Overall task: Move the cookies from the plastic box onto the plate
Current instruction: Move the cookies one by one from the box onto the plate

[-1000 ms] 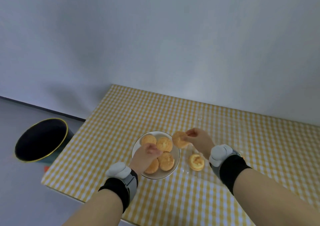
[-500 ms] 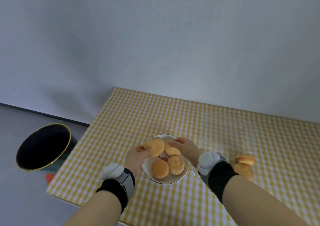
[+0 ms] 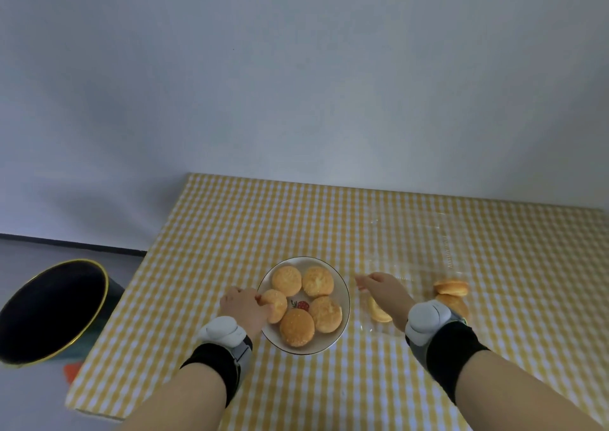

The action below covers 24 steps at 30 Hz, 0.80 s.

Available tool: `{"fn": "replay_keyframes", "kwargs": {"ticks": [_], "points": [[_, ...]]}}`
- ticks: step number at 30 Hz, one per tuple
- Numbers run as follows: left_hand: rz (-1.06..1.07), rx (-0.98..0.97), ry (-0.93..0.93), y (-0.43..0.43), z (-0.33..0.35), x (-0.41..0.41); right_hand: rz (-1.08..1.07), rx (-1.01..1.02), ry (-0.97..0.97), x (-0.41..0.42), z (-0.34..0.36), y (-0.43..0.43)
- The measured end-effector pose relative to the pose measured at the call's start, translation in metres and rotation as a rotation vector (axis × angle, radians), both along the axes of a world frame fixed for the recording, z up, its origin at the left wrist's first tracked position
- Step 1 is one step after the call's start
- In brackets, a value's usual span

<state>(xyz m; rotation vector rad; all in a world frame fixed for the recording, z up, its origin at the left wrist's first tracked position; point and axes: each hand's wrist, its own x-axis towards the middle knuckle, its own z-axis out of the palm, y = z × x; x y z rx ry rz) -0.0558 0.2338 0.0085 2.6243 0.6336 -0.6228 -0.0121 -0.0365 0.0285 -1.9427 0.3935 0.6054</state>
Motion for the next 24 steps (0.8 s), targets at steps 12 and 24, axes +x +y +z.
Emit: {"fn": "replay_keyframes", "kwargs": {"ticks": [12, 24], "points": [[-0.095, -0.006, -0.289, -0.015, -0.004, -0.004, -0.068, -0.077, -0.076, 0.0, 0.008, -0.039], [-0.34, -0.202, -0.502, -0.142, 0.012, 0.023, -0.056, -0.762, -0.172, -0.012, -0.004, -0.144]]}}
